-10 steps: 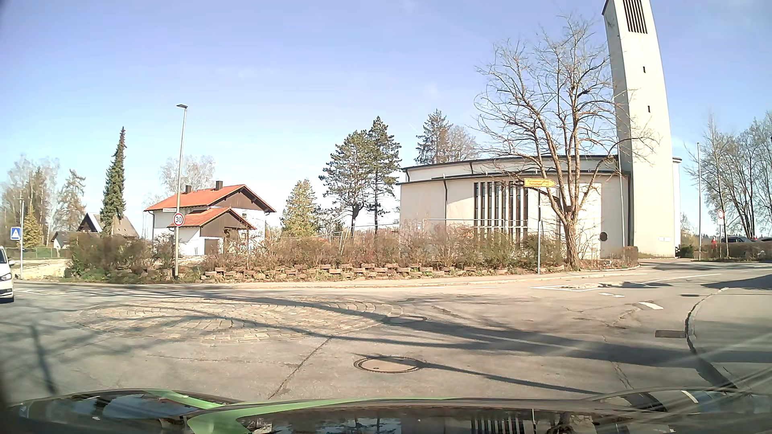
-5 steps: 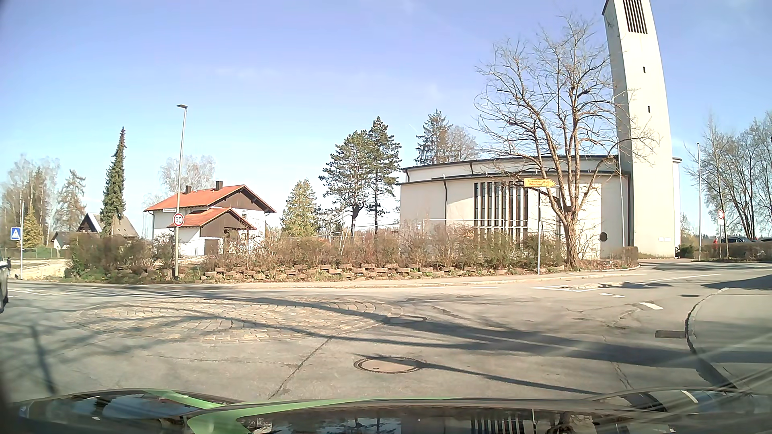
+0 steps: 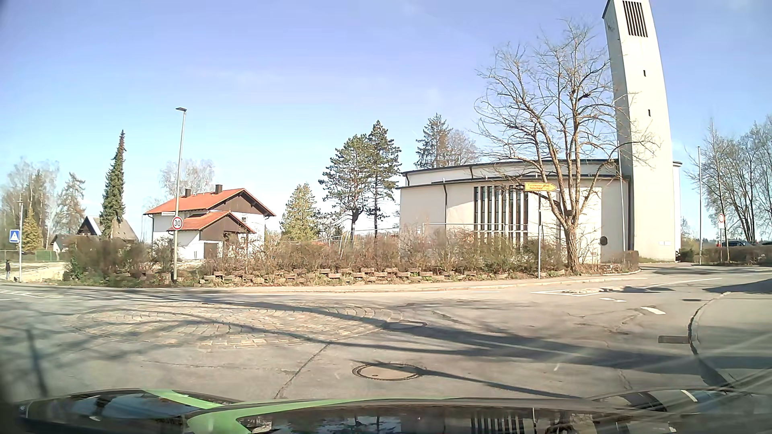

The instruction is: Follow the waypoints while adhering to traffic rules and regulations

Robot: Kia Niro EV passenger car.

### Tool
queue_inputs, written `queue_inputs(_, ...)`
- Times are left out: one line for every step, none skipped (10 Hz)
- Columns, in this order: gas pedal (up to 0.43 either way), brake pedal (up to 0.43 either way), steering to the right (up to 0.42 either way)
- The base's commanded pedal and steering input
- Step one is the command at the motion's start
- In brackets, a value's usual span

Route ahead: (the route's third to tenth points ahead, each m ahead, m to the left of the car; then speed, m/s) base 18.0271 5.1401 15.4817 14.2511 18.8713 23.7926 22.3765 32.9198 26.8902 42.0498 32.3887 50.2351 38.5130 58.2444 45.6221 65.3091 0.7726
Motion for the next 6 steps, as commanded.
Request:
queue_inputs(0.441,0.0,0.087)
queue_inputs(0.441,0.0,0.11)
queue_inputs(0.449,0.0,0.136)
queue_inputs(0.469,0.0,0.164)
queue_inputs(0.469,0.0,0.187)
queue_inputs(0.461,0.0,0.209)
